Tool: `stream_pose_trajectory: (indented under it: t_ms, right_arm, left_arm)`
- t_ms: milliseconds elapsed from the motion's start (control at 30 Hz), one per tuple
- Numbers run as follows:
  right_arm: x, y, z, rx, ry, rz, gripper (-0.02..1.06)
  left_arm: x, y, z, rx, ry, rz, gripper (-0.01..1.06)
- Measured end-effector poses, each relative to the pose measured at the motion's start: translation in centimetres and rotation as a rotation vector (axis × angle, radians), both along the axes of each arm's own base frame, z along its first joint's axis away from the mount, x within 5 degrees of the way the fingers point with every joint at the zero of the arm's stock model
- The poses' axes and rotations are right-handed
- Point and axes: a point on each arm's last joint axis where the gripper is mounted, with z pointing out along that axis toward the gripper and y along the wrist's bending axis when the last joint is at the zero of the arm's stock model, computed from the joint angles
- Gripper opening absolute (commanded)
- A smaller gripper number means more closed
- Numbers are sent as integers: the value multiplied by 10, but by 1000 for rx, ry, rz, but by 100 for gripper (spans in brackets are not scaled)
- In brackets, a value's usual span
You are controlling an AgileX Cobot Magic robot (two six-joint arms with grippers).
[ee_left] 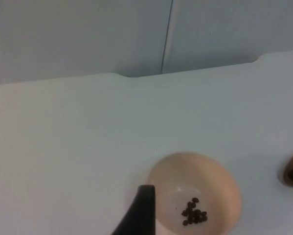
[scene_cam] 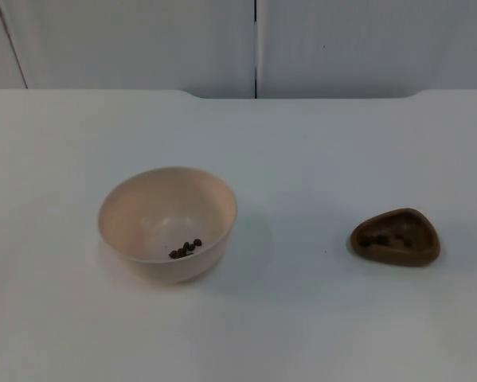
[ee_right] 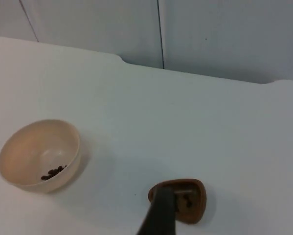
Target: Pick up the bowl with the left hand and pour the coffee beans from the cup into the bowl with the right hand.
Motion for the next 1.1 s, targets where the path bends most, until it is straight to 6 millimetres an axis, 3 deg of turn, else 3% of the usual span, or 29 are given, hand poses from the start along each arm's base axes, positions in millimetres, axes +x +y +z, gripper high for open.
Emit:
stream_pose_trajectory:
  t_ms: [400, 633, 900, 1100]
  right_arm:
    - [-63, -20, -25, 6, -71, 20, 70]
    - [-94, -28, -32, 12, -149, 62, 70]
    - [-114, -30, -37, -12, -195, 120, 70]
    - [-116, -29, -40, -21, -171, 147, 69]
  left_arm:
    - [-66, 18, -6, 40, -101, -20, 87]
    - [-96, 28, -22, 94, -67, -22, 87]
    - [-113, 32, -54, 90, -107, -20, 87]
    - [-112, 32, -65, 105, -65, -23, 87]
